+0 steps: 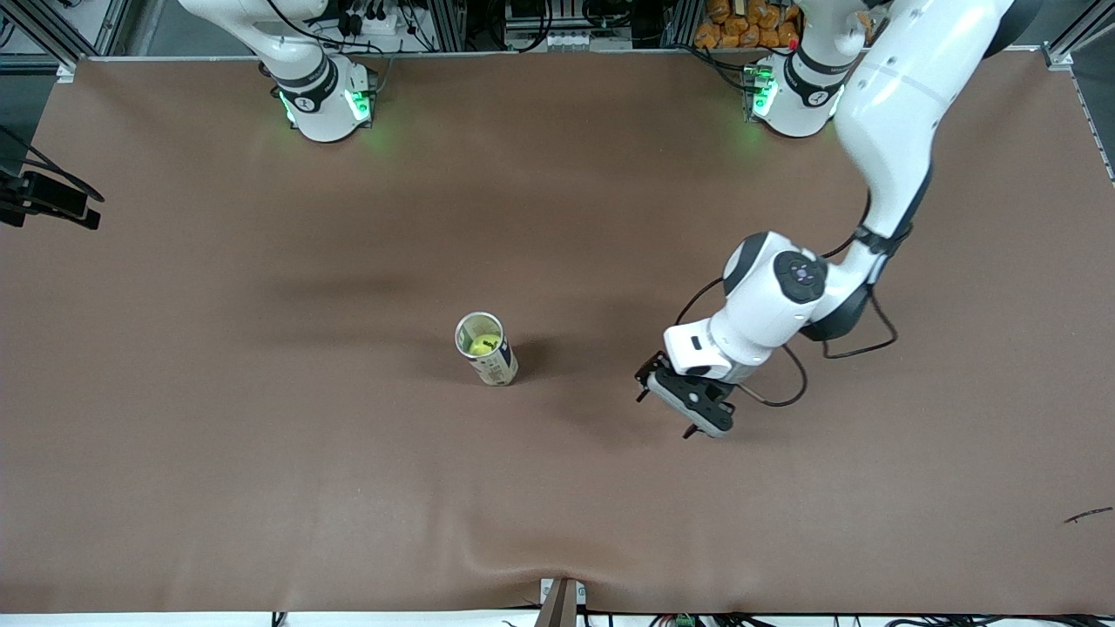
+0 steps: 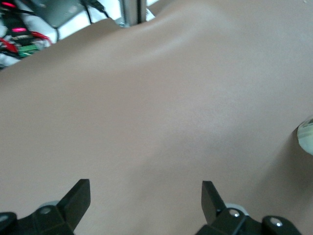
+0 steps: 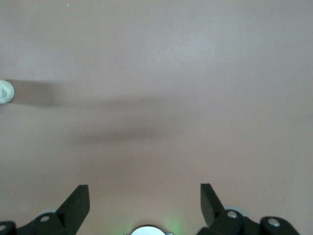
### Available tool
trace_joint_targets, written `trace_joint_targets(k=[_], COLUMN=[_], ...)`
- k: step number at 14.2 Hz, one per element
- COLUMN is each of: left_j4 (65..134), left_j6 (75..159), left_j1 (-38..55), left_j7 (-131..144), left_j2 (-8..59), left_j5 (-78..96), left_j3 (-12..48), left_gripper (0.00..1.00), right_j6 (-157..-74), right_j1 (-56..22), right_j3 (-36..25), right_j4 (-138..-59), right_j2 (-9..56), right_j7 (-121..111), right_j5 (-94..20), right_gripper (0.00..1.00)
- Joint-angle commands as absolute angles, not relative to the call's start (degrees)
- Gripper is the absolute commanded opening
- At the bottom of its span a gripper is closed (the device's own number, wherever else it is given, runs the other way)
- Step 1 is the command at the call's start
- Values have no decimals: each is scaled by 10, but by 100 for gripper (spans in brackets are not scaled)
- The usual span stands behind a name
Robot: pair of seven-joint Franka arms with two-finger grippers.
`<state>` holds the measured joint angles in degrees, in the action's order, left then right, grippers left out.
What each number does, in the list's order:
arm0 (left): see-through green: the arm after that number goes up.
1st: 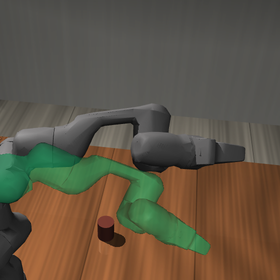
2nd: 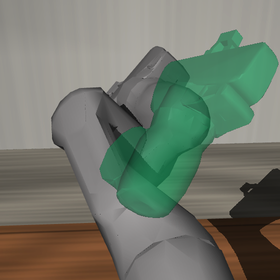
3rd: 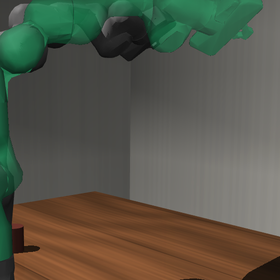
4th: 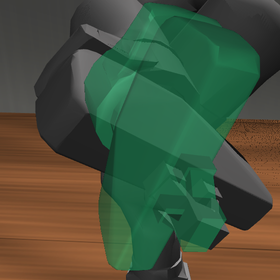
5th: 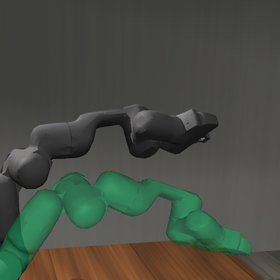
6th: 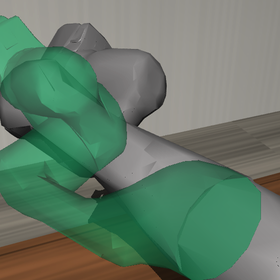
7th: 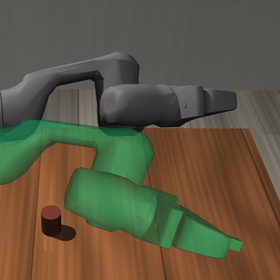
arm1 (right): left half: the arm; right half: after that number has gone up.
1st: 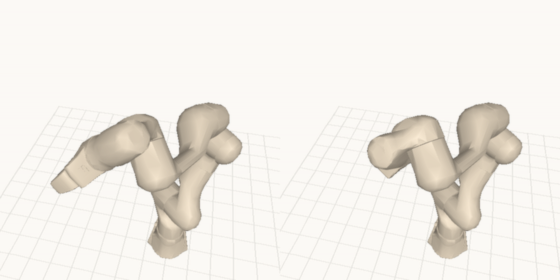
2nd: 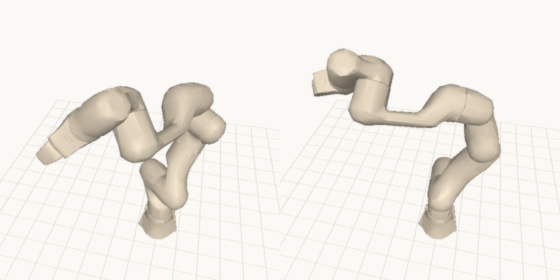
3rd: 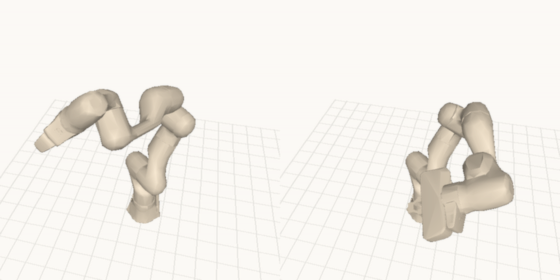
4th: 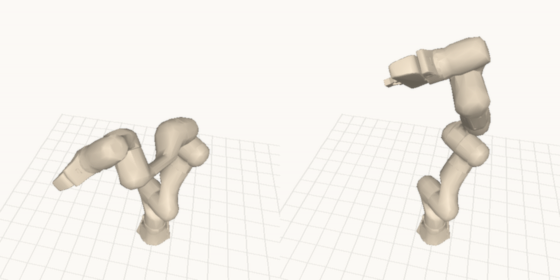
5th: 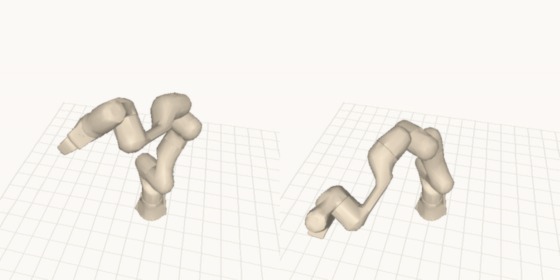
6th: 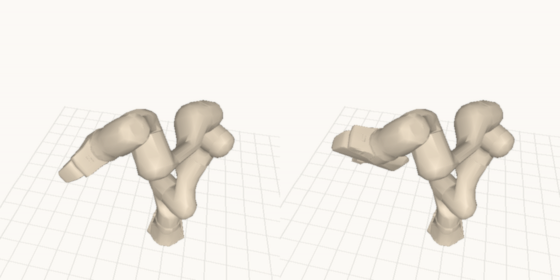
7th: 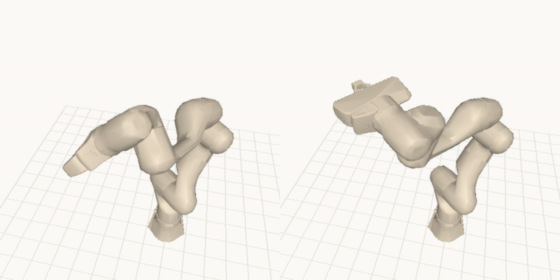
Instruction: Insert tennis ball vertically with right arm
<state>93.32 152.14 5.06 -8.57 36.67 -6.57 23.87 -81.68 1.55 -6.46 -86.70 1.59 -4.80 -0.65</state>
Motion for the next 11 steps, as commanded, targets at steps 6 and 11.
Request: trace_joint_targets(k=[6,11], left_j4=[928,928], left_j6=[1409,1277], left_j1=[23,-3], left_j7=[-37,-25], left_j2=[299,236], left_j5=[-54,-53], left_j3=[239,243], left_gripper=[100,100], right_j6=[-808,-807], right_j1=[25,17], right_j3=[-56,-50], right_j4=[-861,-862], right_j2=[11,-1], right_j7=[-45,-44], right_j5=[-3,-4], right_gripper=[100,100])
